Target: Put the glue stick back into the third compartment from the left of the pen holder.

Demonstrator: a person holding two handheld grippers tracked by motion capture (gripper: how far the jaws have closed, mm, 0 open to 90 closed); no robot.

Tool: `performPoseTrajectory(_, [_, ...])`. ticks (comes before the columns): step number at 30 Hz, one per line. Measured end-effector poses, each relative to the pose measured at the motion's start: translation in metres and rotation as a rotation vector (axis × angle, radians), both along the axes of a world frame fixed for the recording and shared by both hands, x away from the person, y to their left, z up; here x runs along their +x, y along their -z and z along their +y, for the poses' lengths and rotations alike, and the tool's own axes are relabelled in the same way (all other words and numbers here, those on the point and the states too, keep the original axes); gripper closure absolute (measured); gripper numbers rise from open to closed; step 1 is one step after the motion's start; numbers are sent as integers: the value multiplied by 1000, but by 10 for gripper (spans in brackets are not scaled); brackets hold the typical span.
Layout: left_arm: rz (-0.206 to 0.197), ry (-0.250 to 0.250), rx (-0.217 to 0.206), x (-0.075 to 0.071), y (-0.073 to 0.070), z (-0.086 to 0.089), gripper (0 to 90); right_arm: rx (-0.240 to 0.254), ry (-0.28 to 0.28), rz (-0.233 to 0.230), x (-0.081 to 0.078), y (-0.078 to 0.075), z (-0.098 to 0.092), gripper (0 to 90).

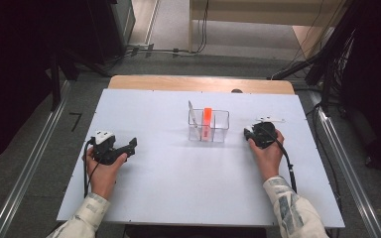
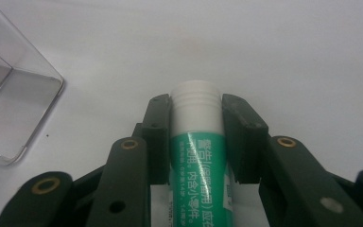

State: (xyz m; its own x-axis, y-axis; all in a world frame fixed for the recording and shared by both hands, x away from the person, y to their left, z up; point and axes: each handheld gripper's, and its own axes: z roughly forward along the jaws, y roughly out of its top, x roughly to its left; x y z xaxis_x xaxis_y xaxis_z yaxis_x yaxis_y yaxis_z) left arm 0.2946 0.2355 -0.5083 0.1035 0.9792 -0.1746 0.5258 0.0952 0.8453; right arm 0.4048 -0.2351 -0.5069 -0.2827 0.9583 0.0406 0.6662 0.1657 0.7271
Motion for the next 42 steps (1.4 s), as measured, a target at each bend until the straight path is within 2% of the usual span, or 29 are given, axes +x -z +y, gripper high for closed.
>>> performPoseTrajectory(13, [-3,-1,-2,0,0,0,170,-11,-6,-2,0,0,1,629])
performPoseTrajectory(25, [-2,-2,-3,0,0,0,170,-19,-26,-28,-3,-6,2,631])
performPoseTrajectory(35, [-1,1,-1,1,1,0,170,27,-44,-58,-10,-21,3,631])
performPoseTrajectory(42, [0,1,1,1,1,0,170,41,-88,-81,-15,-30,10,631])
